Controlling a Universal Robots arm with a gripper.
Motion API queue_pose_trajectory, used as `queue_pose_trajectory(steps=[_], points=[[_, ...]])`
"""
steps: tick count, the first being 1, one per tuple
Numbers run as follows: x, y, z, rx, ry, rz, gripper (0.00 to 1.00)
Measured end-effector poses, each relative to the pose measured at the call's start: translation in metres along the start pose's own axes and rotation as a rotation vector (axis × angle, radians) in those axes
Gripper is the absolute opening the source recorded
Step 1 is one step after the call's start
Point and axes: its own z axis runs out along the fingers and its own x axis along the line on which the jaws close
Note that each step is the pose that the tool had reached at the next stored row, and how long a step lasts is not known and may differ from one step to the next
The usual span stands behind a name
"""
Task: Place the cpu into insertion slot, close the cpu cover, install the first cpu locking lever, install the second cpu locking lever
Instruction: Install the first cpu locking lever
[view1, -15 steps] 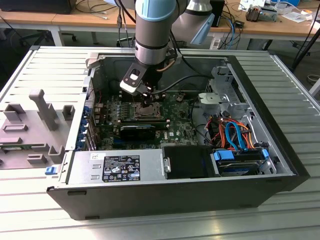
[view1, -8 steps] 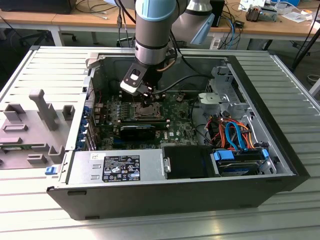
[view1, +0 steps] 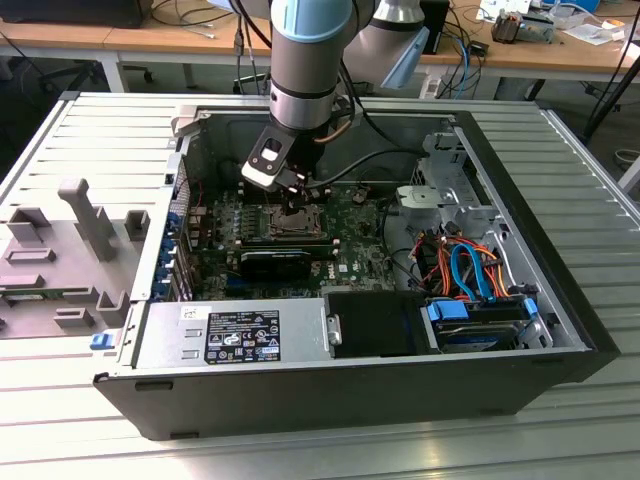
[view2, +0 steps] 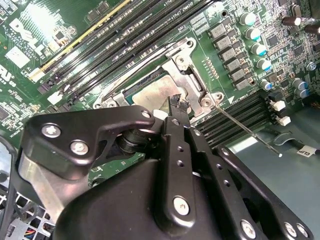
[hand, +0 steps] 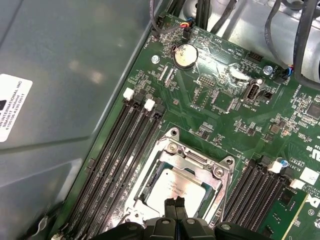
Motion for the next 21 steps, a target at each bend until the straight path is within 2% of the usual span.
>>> queue_pose_trajectory(steps=[21], points=[[0.0000, 0.0000, 0.0000, 0.0033, -0.0013, -0.047, 0.11]])
